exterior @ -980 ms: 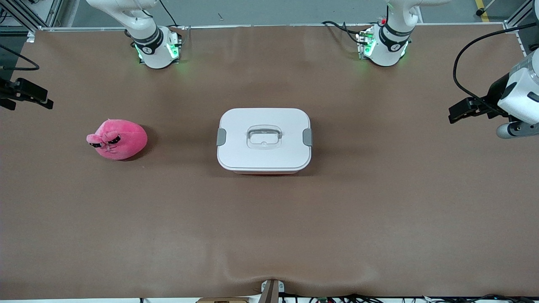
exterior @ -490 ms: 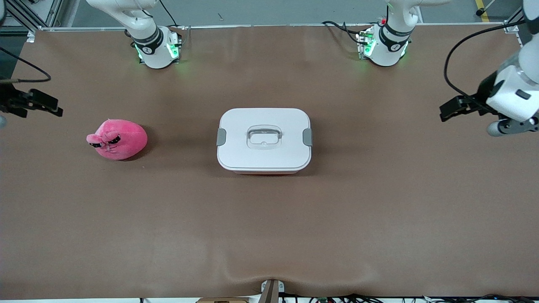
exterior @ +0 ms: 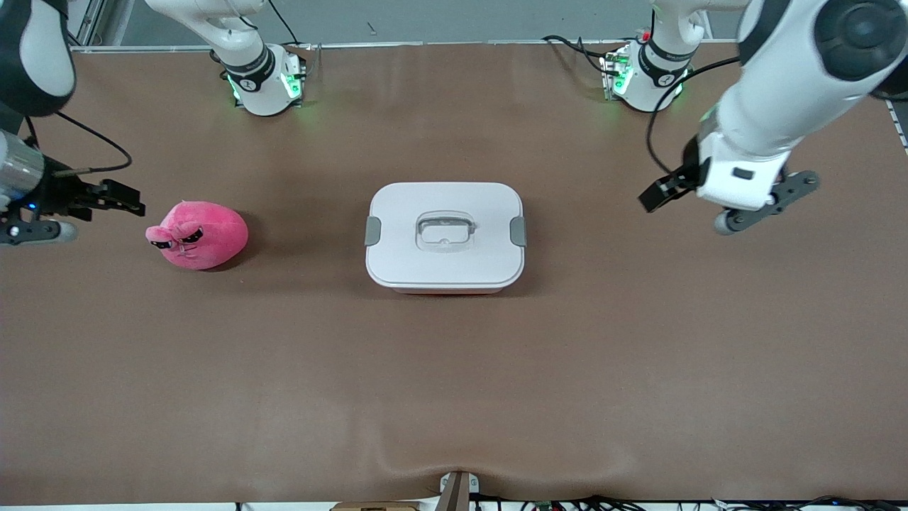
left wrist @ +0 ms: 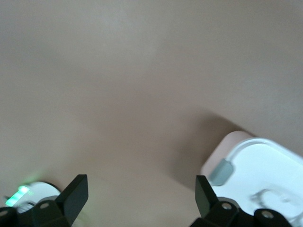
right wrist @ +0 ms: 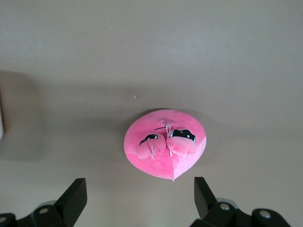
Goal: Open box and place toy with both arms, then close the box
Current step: 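Grasp the toy with the right gripper while the left gripper grips the lid, then raise the toy with the right gripper while the left gripper swings the lid aside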
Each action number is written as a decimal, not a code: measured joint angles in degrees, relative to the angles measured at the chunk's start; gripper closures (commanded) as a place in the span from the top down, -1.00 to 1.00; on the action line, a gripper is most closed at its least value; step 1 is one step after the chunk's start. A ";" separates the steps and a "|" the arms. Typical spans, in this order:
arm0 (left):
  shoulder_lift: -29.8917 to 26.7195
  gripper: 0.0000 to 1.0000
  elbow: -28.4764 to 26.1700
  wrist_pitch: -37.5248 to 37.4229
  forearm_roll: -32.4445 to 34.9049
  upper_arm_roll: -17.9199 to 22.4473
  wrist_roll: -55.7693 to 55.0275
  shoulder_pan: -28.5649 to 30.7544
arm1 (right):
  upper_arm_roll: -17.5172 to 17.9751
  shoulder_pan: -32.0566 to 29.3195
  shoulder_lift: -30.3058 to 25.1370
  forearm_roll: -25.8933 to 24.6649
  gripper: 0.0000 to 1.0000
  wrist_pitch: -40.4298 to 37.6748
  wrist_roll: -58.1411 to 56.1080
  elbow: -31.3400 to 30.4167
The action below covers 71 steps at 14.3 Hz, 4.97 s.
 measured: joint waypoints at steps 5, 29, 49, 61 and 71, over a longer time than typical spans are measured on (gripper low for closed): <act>5.34 1.00 -0.58 9.13 0.05 -0.85 -32.05 -11.41 | -0.20 -0.01 0.01 -0.16 1.00 1.18 -6.01 -6.32; 23.54 -0.39 -1.26 34.19 17.91 -0.66 -92.98 -29.62 | -0.45 -0.83 4.27 -0.51 -1.00 16.45 -13.91 -17.11; 23.93 -1.00 -1.45 33.94 18.25 -1.02 -93.03 -30.17 | 0.64 1.65 -1.17 0.40 -1.00 3.32 -14.57 -1.90; 17.86 -1.00 -0.29 27.72 17.23 -2.84 -84.85 -28.74 | 1.69 9.78 -1.17 0.58 -1.00 -2.46 -15.81 4.87; 9.67 -1.00 0.07 8.24 7.90 -2.29 -33.09 -6.62 | 2.05 28.68 0.42 0.77 -1.00 2.32 -15.78 8.16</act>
